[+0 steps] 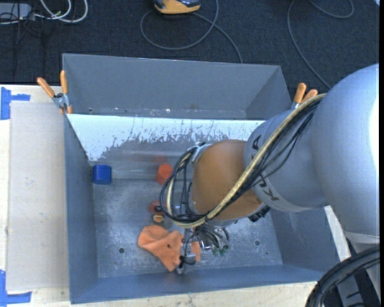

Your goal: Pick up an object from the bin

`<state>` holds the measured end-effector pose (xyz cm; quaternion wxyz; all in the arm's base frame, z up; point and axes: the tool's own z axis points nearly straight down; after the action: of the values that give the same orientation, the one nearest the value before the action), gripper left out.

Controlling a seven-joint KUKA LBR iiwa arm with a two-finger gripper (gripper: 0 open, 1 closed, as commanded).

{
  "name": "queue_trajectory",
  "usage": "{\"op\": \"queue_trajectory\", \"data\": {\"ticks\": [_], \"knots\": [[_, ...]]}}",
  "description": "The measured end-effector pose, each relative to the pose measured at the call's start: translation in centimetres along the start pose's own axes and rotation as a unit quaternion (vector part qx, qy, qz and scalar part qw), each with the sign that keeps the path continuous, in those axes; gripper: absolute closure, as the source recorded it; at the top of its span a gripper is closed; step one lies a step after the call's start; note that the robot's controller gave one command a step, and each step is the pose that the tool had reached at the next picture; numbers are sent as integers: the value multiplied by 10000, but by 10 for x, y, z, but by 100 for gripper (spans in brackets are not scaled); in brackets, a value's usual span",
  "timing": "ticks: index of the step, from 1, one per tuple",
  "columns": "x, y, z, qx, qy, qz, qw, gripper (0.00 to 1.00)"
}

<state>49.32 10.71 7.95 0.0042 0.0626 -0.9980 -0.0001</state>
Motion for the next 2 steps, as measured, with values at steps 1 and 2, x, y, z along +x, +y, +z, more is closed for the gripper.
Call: {"op": "queue_trajectory", "data": {"ticks": [1,2], "knots": [[-13,22,9,13,-31,-4175,9087,100],[-13,22,9,10,-32,-4168,9090,100]]}}
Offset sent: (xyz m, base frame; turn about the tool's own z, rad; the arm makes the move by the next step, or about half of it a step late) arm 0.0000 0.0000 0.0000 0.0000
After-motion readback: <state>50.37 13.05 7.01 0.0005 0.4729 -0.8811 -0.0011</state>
